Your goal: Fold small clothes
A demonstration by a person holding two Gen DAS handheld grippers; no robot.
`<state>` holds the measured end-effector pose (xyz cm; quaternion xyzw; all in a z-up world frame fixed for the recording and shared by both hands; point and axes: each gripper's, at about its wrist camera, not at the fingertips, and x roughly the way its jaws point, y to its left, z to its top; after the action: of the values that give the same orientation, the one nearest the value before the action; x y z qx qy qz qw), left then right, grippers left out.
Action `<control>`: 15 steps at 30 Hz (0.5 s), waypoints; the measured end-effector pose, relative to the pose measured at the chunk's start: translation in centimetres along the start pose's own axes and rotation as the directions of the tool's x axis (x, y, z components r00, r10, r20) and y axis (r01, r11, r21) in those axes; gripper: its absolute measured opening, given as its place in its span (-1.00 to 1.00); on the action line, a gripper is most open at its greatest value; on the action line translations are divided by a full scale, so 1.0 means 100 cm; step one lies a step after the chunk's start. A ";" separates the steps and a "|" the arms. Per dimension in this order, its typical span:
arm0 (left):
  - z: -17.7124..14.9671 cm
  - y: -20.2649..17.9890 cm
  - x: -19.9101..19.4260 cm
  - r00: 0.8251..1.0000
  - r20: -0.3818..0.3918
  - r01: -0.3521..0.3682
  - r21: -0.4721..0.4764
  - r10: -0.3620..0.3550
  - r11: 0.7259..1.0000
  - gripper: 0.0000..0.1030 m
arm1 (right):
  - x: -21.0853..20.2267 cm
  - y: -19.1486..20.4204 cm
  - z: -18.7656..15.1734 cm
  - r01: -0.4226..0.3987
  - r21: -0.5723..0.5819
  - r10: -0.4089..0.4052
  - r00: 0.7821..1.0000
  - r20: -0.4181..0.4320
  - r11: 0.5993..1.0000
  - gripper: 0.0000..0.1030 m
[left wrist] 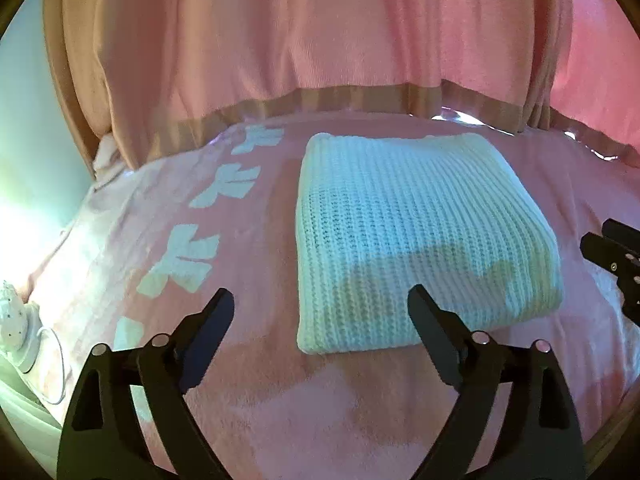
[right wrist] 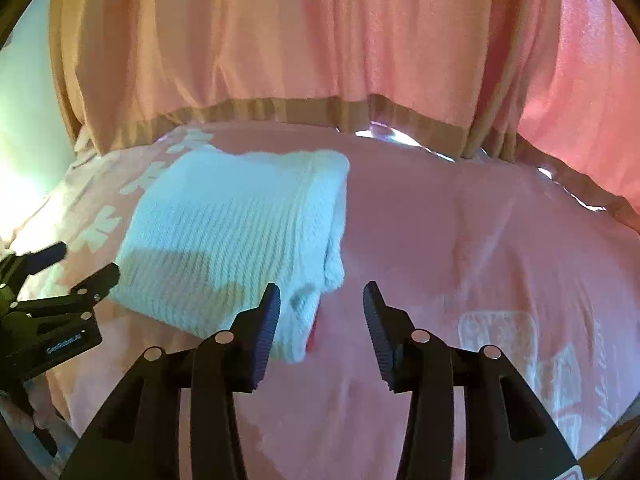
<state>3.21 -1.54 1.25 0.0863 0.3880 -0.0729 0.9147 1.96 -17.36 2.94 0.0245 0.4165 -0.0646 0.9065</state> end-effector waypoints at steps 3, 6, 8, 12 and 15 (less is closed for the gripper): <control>-0.008 -0.004 -0.005 1.000 0.007 -0.003 -0.011 0.003 1.000 0.77 | -0.004 0.000 -0.010 -0.001 0.018 0.002 1.000 -0.015 1.000 -0.03; -0.014 -0.006 -0.010 1.000 0.013 -0.018 -0.037 0.018 0.999 0.80 | -0.004 0.003 -0.019 0.018 0.016 -0.017 0.999 -0.029 1.000 0.01; -0.016 -0.007 -0.013 1.000 0.013 -0.014 -0.059 0.015 0.998 0.81 | -0.003 0.005 -0.024 0.019 0.018 -0.019 0.999 -0.034 1.000 0.05; -0.024 -0.010 -0.021 1.000 0.009 -0.008 -0.114 0.009 0.993 0.81 | -0.004 0.007 -0.034 0.034 0.029 -0.033 0.998 -0.048 0.999 0.13; -0.031 -0.016 -0.028 1.000 0.021 -0.016 -0.112 0.019 0.994 0.81 | -0.006 0.010 -0.040 0.045 0.023 -0.043 0.998 -0.050 0.999 0.13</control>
<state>-1.16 -2.25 1.02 0.0375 0.3805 -0.0439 0.9230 -1.31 -15.91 0.76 0.0278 0.4383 -0.0889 0.8940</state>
